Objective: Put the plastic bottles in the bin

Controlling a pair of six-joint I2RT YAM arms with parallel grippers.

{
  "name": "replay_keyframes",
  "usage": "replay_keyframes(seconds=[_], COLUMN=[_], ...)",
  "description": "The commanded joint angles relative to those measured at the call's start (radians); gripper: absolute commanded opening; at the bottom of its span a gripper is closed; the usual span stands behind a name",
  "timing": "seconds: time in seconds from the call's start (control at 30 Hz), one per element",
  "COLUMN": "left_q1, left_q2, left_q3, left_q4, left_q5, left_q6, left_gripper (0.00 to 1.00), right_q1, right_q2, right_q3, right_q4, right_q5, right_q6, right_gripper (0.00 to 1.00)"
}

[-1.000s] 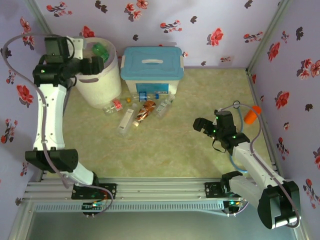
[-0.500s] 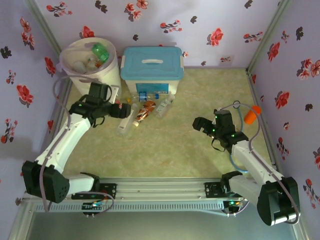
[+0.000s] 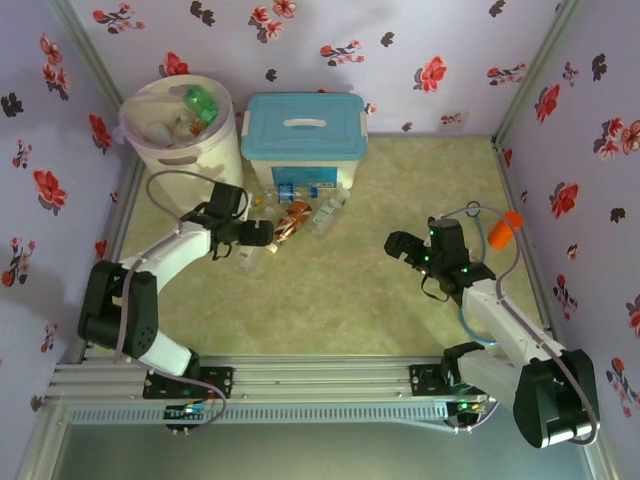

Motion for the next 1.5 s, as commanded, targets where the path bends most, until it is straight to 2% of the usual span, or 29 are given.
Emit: replay_keyframes(seconds=[0.0,0.37,0.67,0.87,1.07,1.23,1.47], left_q1=[-0.014,-0.015,-0.02,-0.021,-0.045,-0.054,-0.04], left_q2=[0.039,0.091,0.072,0.064,-0.014,-0.136,-0.262], left_q3=[-0.015,-0.064,-0.057,-0.039,0.017,0.086,0.322], left_q4=[0.068,0.103,0.09,0.059,-0.024,-0.081,-0.14], left_q5=[-0.012,-0.058,-0.064,-0.076,-0.082,-0.053,-0.018], left_q6=[-0.034,-0.039,-0.037,-0.029,-0.014,-0.019,0.039], left_gripper=[0.92,0.85,0.69,0.66,0.62,0.61,0.58], right_q1=[0.003,0.004,0.003,0.003,0.003,0.004,0.004], right_q2=[0.0,0.028,0.027,0.024,0.018,0.026,0.023], right_q3=[0.02,0.021,0.021,0.02,0.02,0.019,0.022], right_q4=[0.0,0.021,0.021,0.019,0.016,0.026,0.024], right_q5=[0.008,-0.005,-0.004,-0.006,-0.002,-0.006,-0.01], right_q6=[0.013,0.02,0.024,0.026,0.025,0.029,0.029], right_gripper=[0.99,0.99,0.99,0.99,0.99,0.99,0.99])
